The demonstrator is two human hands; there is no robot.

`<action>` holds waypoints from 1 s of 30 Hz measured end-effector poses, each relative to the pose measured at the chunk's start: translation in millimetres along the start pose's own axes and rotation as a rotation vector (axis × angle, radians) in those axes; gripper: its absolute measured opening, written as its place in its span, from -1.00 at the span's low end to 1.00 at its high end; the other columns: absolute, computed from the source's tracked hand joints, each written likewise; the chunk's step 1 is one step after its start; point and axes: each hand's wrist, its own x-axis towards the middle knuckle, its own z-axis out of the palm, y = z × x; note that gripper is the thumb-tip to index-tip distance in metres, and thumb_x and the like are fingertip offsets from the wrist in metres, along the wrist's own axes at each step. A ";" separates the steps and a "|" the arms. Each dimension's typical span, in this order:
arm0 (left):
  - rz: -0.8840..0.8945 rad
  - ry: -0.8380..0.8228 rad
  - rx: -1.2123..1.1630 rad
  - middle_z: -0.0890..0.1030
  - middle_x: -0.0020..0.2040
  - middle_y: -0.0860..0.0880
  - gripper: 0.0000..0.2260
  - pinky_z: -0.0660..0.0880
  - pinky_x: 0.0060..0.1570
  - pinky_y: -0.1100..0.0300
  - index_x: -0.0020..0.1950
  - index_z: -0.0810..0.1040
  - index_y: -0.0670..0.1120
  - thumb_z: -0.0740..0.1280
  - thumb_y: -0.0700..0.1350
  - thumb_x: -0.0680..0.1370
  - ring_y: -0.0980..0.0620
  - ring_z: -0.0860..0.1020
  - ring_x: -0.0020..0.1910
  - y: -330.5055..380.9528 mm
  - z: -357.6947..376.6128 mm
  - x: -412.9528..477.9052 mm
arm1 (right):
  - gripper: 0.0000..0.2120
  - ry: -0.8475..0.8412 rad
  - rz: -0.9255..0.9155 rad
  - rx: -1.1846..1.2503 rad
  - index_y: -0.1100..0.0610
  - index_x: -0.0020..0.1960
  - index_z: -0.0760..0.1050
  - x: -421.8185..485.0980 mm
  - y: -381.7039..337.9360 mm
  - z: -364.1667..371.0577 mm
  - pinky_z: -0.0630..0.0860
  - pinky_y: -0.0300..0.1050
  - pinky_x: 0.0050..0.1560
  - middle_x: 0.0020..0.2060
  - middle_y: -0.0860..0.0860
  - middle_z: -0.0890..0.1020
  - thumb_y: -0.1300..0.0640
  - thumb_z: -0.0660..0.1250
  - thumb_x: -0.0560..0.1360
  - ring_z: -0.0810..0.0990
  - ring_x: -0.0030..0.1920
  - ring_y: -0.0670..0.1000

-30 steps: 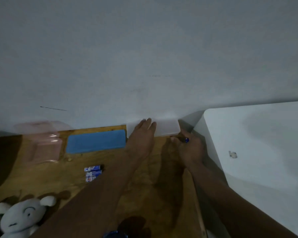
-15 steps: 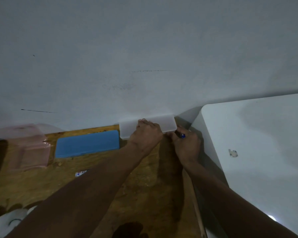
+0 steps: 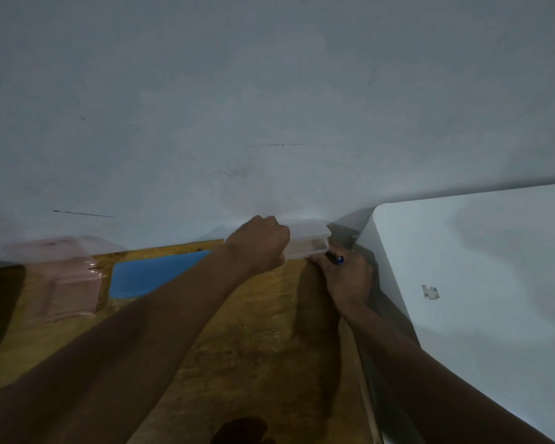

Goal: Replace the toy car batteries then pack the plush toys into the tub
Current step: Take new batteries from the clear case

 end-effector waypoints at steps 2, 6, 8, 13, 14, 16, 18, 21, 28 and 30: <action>-0.021 -0.024 -0.165 0.58 0.04 -0.21 -0.78 0.49 -0.08 0.07 0.10 0.56 -0.22 0.27 -0.11 0.56 -0.14 0.55 -0.06 -16.7 -1.6 3.5 | -0.75 -0.034 -0.027 -0.018 0.14 0.06 0.63 -0.3 0.4 -3.6 0.52 -0.20 -0.06 -0.06 0.05 0.69 0.02 0.43 0.46 0.62 -0.12 -0.01; -0.035 -0.057 -0.348 0.52 0.29 -0.17 -0.67 0.40 0.15 0.15 0.37 0.47 -0.14 0.24 -0.09 0.62 -0.13 0.48 0.22 -32.1 -5.0 3.4 | -0.75 -0.006 -0.058 -0.154 0.18 -0.03 0.58 -10.1 -2.9 -19.4 0.40 -0.32 -0.18 -0.18 0.00 0.61 -0.02 0.32 0.53 0.56 -0.17 -0.06; -0.050 -0.039 -0.398 0.53 0.27 -0.18 -0.69 0.36 0.07 0.19 0.35 0.48 -0.14 0.24 -0.12 0.62 -0.13 0.49 0.19 -33.3 -5.7 3.5 | -0.66 0.052 -0.122 -0.227 0.15 -0.01 0.58 -17.8 -8.1 -29.4 0.41 -0.26 -0.15 -0.19 -0.03 0.61 -0.10 0.22 0.57 0.54 -0.19 -0.08; -0.065 -0.041 -0.464 0.53 0.28 -0.16 -0.71 0.40 0.11 0.14 0.31 0.53 -0.14 0.27 -0.12 0.61 -0.14 0.49 0.19 -32.3 -11.5 3.5 | -0.65 -0.165 -0.747 -0.587 0.09 0.03 0.59 -20.8 -30.2 -31.1 0.60 -0.14 -0.17 -0.07 0.02 0.69 -0.13 0.16 0.58 0.68 -0.16 0.01; -0.062 -0.040 -0.472 0.53 0.28 -0.15 -0.71 0.40 0.11 0.14 0.30 0.54 -0.14 0.27 -0.12 0.61 -0.13 0.50 0.19 -31.5 -12.9 3.7 | -0.69 -0.172 -0.899 -0.680 0.09 0.04 0.60 -15.1 -32.9 -26.3 0.62 -0.08 -0.25 -0.08 0.06 0.70 -0.11 0.23 0.55 0.69 -0.18 0.05; -0.052 -0.038 -0.472 0.55 0.26 -0.13 -0.73 0.39 0.07 0.15 0.28 0.56 -0.14 0.28 -0.12 0.60 -0.12 0.51 0.17 -30.6 -14.2 4.7 | -0.76 -0.123 -1.095 -0.749 0.11 -0.10 0.61 -2.4 -40.3 -14.0 0.57 -0.12 -0.43 -0.23 0.07 0.69 -0.07 0.38 0.48 0.67 -0.35 0.06; -0.047 -0.035 -0.472 0.59 0.21 -0.13 -0.76 0.39 0.01 0.17 0.24 0.59 -0.15 0.28 -0.14 0.60 -0.11 0.53 0.13 -30.4 -12.8 6.4 | -0.73 -0.081 -1.225 -0.790 0.13 -0.19 0.59 9.3 -44.0 0.7 0.49 -0.19 -0.48 -0.32 0.07 0.64 -0.09 0.41 0.46 0.60 -0.44 0.03; -0.066 -0.029 -0.469 0.58 0.23 -0.14 -0.75 0.40 0.04 0.17 0.26 0.57 -0.15 0.27 -0.15 0.60 -0.11 0.53 0.15 -32.9 -11.4 8.1 | -0.72 -0.071 -1.320 -0.766 0.17 -0.17 0.57 21.7 -38.3 21.4 0.48 -0.16 -0.49 -0.27 0.14 0.63 -0.06 0.45 0.44 0.57 -0.45 0.07; -0.079 -0.011 -0.482 0.62 0.13 -0.21 -0.78 0.40 -0.03 0.20 0.15 0.60 -0.24 0.26 -0.16 0.61 -0.17 0.55 0.08 -37.4 -14.2 9.2 | -0.66 -0.133 -1.343 -0.654 0.17 -0.02 0.37 33.3 -27.0 38.1 0.49 -0.10 -0.49 -0.25 0.15 0.57 0.03 0.46 0.42 0.55 -0.41 0.10; -0.072 -0.014 -0.492 0.63 0.09 -0.20 -0.79 0.43 -0.05 0.19 0.11 0.62 -0.23 0.27 -0.16 0.60 -0.15 0.57 0.05 -37.8 -14.4 10.1 | -0.64 -0.145 -1.320 -0.672 0.18 0.00 0.46 36.3 -28.0 40.4 0.52 -0.10 -0.42 -0.24 0.17 0.60 0.03 0.51 0.36 0.57 -0.35 0.13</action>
